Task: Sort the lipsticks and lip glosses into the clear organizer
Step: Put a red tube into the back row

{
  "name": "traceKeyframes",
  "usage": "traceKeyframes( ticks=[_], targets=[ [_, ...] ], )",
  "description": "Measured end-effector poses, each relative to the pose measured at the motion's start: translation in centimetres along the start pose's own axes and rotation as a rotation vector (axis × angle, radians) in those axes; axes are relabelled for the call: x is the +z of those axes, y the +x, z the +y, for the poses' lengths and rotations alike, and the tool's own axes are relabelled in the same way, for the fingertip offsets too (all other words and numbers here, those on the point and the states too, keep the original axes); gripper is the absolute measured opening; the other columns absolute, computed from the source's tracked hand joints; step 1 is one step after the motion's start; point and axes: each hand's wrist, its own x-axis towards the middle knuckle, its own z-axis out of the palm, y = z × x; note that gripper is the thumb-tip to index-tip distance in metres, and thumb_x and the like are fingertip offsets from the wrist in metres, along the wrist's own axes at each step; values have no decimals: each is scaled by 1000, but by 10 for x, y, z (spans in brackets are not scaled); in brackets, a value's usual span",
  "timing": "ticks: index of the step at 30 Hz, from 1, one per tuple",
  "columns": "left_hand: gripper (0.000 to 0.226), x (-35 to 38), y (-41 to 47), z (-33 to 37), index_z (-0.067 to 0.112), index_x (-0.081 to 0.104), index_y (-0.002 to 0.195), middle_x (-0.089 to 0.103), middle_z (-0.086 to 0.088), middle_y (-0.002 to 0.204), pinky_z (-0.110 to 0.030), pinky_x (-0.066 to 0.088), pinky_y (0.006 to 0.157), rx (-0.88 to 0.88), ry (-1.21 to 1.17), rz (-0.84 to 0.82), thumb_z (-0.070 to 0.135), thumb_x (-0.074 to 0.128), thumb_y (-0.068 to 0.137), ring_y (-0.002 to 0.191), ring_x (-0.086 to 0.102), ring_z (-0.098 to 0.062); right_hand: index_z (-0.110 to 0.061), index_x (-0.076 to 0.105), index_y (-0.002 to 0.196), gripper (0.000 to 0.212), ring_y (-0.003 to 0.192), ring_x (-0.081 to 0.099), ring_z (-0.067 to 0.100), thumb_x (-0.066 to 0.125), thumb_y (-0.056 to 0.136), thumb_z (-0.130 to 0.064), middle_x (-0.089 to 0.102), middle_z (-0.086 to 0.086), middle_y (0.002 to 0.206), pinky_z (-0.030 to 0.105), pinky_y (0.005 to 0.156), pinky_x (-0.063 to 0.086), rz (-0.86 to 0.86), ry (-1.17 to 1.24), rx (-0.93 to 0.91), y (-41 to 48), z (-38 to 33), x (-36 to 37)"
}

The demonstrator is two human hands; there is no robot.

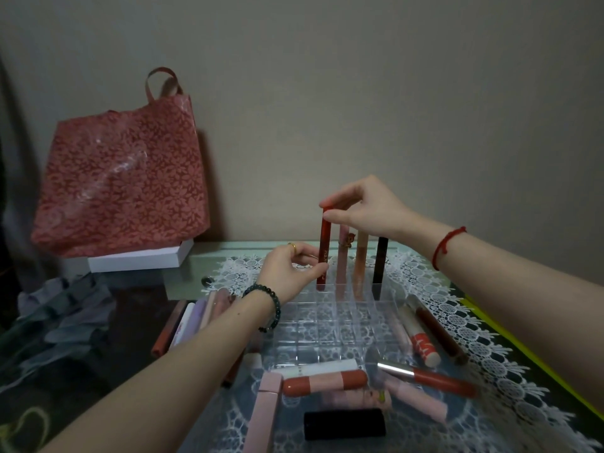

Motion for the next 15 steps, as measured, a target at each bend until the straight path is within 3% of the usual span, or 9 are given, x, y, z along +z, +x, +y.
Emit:
traceKeyframes(
  ticks=[3, 8, 11, 15],
  targets=[
    [15, 1, -1, -4, 33, 60, 77, 66, 17, 71, -2, 37, 63, -12, 35, -20, 27, 73, 71, 70, 57, 15, -14, 70, 94, 18, 76, 68, 22, 69, 77, -14, 71, 6, 84, 7, 54, 47, -19, -19, 7, -1, 1, 1],
    [17, 2, 0, -9, 30, 61, 82, 66, 17, 71, -1, 37, 61, -26, 59, -31, 29, 74, 71, 71, 57, 14, -11, 70, 94, 18, 41, 55, -1, 69, 77, -10, 66, -1, 73, 8, 49, 47, -58, -13, 8, -3, 4, 4],
    [20, 3, 0, -10, 25, 64, 87, 67, 16, 74, -7, 36, 67, -39, 65, -40, 30, 74, 71, 77, 59, 9, -13, 69, 91, 15, 41, 55, -2, 68, 77, -9, 64, -2, 73, 8, 49, 47, -70, -13, 2, -4, 5, 6],
    [16, 3, -1, -9, 33, 60, 80, 66, 18, 73, -6, 33, 65, -36, 77, -44, 30, 73, 71, 73, 56, 16, -19, 69, 90, 16, 62, 55, 5, 69, 75, -12, 59, -10, 64, 6, 55, 42, -63, -55, -23, -4, 6, 7]
  ],
)
